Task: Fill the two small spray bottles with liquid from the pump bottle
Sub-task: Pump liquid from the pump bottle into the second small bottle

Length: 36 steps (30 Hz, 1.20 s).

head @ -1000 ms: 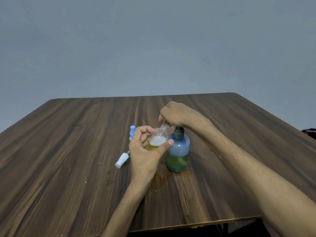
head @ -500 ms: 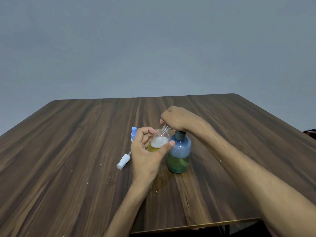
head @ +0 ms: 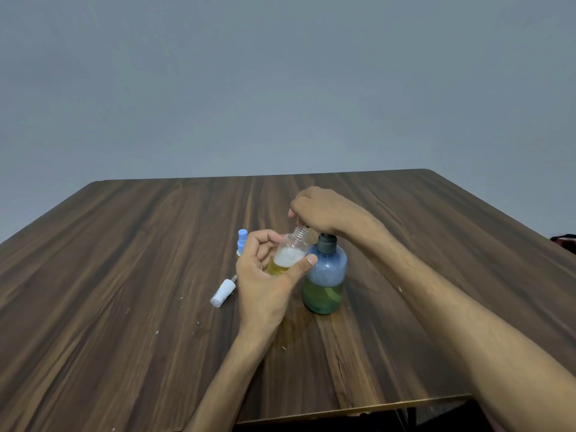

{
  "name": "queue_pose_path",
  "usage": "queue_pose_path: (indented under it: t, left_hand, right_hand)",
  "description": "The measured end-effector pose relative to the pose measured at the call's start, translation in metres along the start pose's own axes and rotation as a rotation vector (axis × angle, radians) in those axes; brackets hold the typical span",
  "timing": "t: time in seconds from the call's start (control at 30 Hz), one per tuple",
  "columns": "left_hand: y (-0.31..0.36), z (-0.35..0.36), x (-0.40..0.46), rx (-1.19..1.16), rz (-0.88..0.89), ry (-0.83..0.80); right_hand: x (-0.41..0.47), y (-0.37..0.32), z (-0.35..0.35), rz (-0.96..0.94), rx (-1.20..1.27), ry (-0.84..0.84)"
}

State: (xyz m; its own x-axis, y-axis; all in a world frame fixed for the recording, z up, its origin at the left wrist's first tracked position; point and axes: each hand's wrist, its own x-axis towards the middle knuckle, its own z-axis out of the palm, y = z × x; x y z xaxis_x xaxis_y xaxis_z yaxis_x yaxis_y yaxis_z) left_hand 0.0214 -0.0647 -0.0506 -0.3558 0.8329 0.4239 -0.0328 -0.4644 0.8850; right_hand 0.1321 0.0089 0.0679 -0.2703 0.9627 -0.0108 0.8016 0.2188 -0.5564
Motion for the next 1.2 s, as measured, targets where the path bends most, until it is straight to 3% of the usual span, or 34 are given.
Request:
queue_pose_path:
  t: [0.37,0.5,0.63,0.8,1.2]
  left_hand:
    - [-0.0024,-0.0005,0.0009,0.007,-0.007,0.011]
    - [-0.0006,-0.0001,0.0000,0.000,0.001,0.011]
    - [0.0000,0.0006,-0.0001,0.004,-0.006,0.008]
    - [0.0013,0.0008,-0.0009,0.005,-0.003,0.011]
    - [-0.0006,0.0007,-0.0003,0.026,-0.015,0.011]
  right_hand:
    - [0.0021,0.0025,0.0038,0.008,-0.028,-0.021]
    - [0.0004,0.0000,-0.0024,-0.025,0.006,0.045]
    - [0.0017,0.0011,0.0019,-0.013,-0.039,-0.026]
    - [0.0012,0.0017,-0.0048,-0.031,0.039,0.058]
    - [0.0020,0.0044,0.0006,-0.006,-0.010,0.000]
